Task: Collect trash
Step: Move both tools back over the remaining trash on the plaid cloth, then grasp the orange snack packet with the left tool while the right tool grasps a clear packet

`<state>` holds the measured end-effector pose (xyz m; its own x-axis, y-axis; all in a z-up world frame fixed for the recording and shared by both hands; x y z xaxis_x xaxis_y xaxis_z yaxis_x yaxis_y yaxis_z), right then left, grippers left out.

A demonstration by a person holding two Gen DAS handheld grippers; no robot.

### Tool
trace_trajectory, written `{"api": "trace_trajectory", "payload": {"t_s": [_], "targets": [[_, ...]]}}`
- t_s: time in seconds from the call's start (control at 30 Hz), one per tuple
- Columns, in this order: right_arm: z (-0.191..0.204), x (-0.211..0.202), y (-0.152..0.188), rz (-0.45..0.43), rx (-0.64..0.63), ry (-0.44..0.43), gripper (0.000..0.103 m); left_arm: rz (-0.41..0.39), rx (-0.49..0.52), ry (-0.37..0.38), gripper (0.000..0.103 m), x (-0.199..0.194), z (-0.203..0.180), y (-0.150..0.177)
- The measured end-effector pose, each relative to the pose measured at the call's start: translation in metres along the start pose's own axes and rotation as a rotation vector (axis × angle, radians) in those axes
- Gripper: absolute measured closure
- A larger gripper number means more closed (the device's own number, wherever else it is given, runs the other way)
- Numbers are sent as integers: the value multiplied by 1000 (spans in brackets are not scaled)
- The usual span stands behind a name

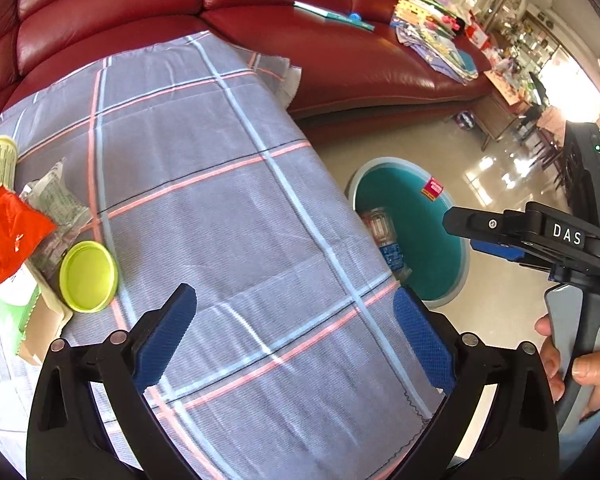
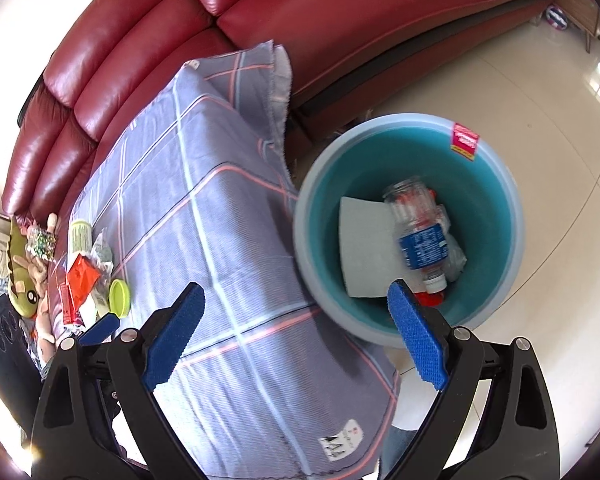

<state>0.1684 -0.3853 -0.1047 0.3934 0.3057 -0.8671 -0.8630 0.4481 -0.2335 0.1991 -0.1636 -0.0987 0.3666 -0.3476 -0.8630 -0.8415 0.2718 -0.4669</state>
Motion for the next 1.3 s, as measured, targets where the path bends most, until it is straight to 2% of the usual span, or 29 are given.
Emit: {"api": "trace_trajectory", "payload": {"t_s": [0.63, 0.87, 1.07, 1.3], "targets": [[169, 45, 48, 110, -269, -35, 14, -100, -302, -90, 4, -85, 164, 71], [225, 67, 61, 152, -357, -61, 14, -123, -406, -113, 4, -102, 216, 89], [267, 88, 61, 188, -425, -94, 14, -110, -445, -108, 4, -98, 239, 93], [282, 111, 37, 184, -436, -81, 14, -129, -402, -102, 4, -97, 241, 65]]}}
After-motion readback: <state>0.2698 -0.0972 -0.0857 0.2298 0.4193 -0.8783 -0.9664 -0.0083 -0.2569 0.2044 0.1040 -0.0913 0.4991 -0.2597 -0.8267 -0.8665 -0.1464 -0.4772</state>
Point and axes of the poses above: each gripper's, at about its wrist camera, not at the fingertips, and x roughly the way its jaws point, z to its left, y to its underside, the point moved 3 cm from there along x, roughly the way its jaws point, and after that the axes turned 5 degrees about x, right-handed, at the moved point
